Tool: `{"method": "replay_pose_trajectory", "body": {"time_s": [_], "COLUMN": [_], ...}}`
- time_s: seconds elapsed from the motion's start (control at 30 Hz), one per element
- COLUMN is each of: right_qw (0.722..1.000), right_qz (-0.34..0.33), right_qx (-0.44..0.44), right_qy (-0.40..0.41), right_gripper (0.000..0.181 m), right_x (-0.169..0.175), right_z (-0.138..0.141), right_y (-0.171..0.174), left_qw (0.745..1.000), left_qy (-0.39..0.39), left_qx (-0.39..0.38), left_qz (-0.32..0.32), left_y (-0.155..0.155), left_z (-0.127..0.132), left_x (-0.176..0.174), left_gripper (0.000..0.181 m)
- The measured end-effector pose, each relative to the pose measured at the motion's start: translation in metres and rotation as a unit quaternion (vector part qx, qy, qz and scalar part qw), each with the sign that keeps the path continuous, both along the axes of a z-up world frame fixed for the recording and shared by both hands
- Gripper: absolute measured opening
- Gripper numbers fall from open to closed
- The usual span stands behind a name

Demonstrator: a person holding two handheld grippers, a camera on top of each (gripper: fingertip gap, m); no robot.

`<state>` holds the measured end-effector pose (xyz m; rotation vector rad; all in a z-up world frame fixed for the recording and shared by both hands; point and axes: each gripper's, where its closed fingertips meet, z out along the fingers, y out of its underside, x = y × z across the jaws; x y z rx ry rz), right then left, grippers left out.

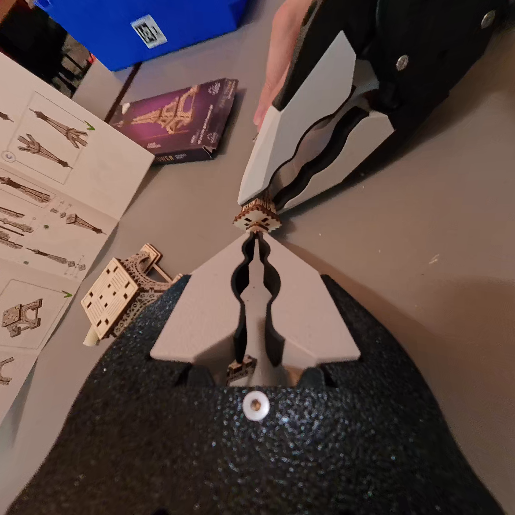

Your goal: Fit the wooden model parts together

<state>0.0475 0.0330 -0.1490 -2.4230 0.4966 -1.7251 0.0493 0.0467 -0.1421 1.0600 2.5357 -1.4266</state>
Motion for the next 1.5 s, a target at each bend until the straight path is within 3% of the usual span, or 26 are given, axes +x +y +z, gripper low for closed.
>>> {"method": "replay_pose_trajectory", "body": {"time_s": [0.03,0.17,0.5,0.63,0.83,1.27,1.5], "right_qw": [1.0,0.999,1.0,0.999,0.998,0.999,0.998], "right_qz": [0.001,0.005,0.009,0.009,0.014,0.012,-0.001], "right_qx": [0.013,0.046,0.012,0.016,0.037,0.006,0.035], "right_qy": [-0.002,-0.024,-0.024,-0.029,-0.038,-0.04,-0.042], "right_gripper": [0.016,0.016,0.016,0.016,0.016,0.016,0.016], "right_x": [0.0,0.0,0.0,-0.001,-0.004,-0.003,-0.004], "right_z": [0.001,0.012,0.012,0.014,0.019,0.02,0.025], "right_y": [-0.001,-0.003,-0.003,-0.003,-0.001,0.003,0.006], "left_qw": [1.0,0.999,0.999,0.999,0.997,0.997,0.995], "left_qy": [0.009,0.027,0.015,-0.005,0.017,-0.004,-0.011], "left_qx": [-0.01,-0.033,-0.032,-0.033,-0.061,-0.066,-0.083], "left_qz": [0.001,-0.004,-0.017,-0.017,-0.033,-0.046,-0.049], "left_y": [-0.001,-0.002,-0.001,-0.001,0.001,0.003,0.003], "left_z": [0.004,0.014,0.008,0.005,0.018,0.016,0.021], "left_x": [-0.001,-0.002,-0.003,0.0,-0.005,-0.007,-0.008], "left_gripper": [0.0,0.0,0.0,0.011,0.005,0.0,0.0]}}
